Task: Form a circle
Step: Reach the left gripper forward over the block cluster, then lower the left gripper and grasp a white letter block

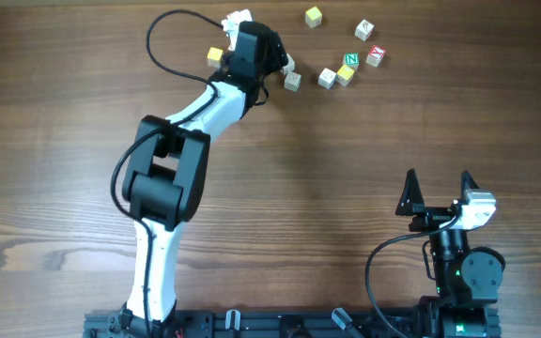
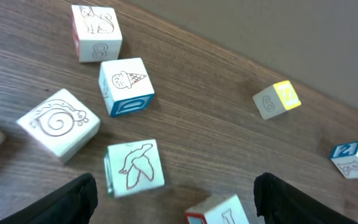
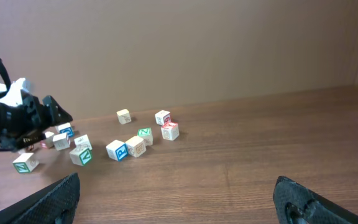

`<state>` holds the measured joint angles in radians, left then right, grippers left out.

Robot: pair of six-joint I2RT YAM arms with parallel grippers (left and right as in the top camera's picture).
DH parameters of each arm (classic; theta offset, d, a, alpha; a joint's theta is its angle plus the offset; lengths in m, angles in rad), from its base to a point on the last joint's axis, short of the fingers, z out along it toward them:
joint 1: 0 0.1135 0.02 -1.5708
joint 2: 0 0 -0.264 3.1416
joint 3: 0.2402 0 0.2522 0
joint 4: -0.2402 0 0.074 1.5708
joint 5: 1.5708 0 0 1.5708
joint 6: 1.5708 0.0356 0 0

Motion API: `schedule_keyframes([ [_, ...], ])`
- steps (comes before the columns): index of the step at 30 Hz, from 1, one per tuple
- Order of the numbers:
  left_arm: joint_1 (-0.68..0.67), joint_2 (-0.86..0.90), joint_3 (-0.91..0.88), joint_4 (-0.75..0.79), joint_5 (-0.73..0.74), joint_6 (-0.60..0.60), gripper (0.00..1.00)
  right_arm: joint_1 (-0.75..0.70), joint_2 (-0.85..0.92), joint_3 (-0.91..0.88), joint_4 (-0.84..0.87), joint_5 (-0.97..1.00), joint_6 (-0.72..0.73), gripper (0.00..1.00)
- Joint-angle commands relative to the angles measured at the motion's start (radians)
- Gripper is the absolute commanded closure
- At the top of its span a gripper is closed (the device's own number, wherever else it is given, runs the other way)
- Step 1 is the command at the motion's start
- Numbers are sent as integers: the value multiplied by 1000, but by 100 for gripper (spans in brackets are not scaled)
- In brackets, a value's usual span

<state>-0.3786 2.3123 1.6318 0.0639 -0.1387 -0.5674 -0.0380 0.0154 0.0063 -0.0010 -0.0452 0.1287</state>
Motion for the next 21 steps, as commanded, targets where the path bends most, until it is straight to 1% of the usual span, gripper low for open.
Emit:
schedule_keyframes([
  [1,16,51,12,40,-32,-17,17,5,-8,-1,2,-16,-14,0],
  [9,56,93,13,114,-31,-17,19,5,-8,-1,2,-16,-14,0],
  [11,56,104,16,128,-31,-13,22,5,-8,-1,2,-16,-14,0],
  [14,54,106,27,124,-15,8,24,5,-8,-1,2,-16,-14,0],
  [18,47,106,88,66,-8,60,23,5,-8,-1,2,-16,-14,0],
  [21,42,106,129,17,-12,70,23,5,-8,-1,2,-16,-14,0],
])
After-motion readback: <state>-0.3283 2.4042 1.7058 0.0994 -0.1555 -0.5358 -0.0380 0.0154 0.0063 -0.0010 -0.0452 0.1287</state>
